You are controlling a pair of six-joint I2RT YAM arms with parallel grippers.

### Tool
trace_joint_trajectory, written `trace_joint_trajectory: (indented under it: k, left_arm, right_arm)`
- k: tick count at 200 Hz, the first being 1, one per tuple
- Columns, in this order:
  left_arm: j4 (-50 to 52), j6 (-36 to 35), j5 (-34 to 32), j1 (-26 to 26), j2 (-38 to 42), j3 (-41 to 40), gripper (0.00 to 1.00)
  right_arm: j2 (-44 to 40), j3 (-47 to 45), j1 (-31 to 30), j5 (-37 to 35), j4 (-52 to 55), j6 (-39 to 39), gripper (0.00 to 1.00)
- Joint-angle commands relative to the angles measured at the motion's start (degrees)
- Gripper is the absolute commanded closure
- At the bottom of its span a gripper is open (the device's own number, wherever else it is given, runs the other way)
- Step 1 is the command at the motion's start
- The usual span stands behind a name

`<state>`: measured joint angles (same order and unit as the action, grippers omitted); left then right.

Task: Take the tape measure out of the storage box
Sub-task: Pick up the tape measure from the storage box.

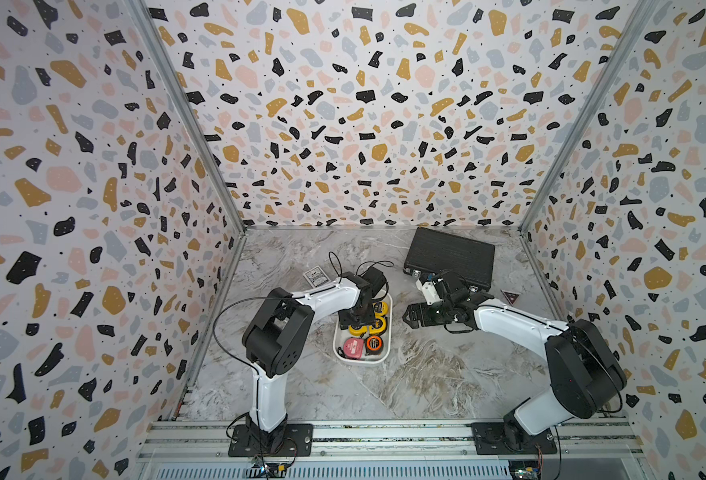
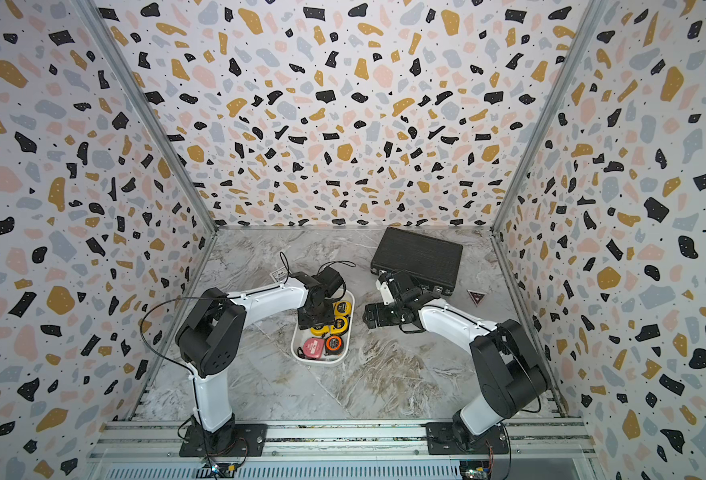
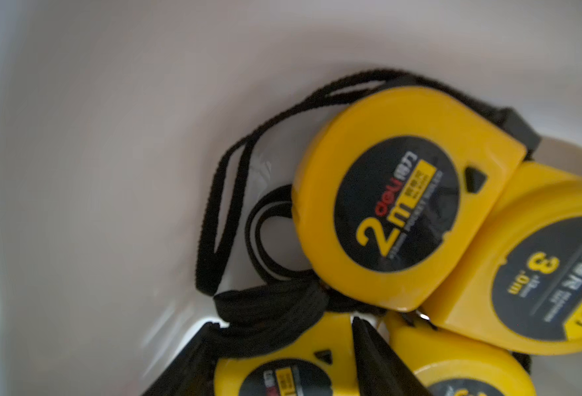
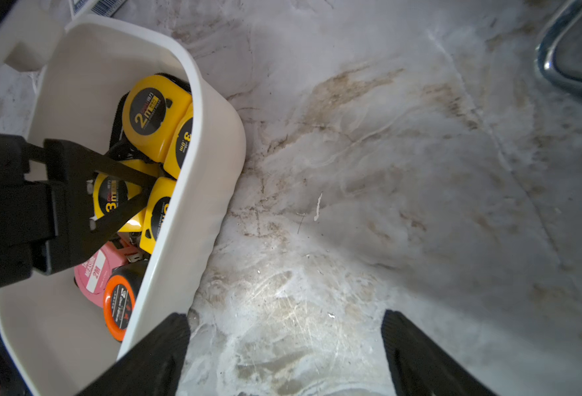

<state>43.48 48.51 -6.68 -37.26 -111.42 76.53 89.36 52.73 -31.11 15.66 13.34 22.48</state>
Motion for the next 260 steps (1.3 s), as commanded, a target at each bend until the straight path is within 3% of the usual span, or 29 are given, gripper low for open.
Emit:
trace_joint_trajectory:
  k: [1,21,55,79,164,218,260]
  left_arm:
    - [1.8,0.5,1.5,0.0,-1.9,0.4,0.40]
    - [2.4,0.2,2.1,0.0,-2.8,0.7,0.49]
    - [3.0,0.9,2.5,-0.1,-0.4,0.4,0.83]
    - [4.3,2.6,2.8,-0.5,3.3,1.1,1.00]
    - [11.5,7.3,2.0,-0.7,16.4,5.3,1.00]
    - [5.0,15.5,7.2,-1.1,20.3,6.0,1.00]
    - [1.4,18.3,10.9,-2.7,17.9,10.1,1.00]
  right_arm:
    - [0.0,1.8,0.2,0.6,-0.3,-0.1,0.07]
    - [0.3,2.1,0.2,0.6,-0.2,0.0,0.07]
    - [0.0,3.0,0.2,1.8,0.1,0.3,0.08]
    - [-1.5,2.8,0.2,2.9,-0.2,0.9,0.07]
    - [-9.3,-3.8,0.1,6.9,-12.9,7.4,0.07]
    - [-17.9,-11.2,-0.9,8.3,-24.3,12.0,0.07]
    - [-20.9,-15.5,-1.4,11.2,-33.3,15.4,0.10]
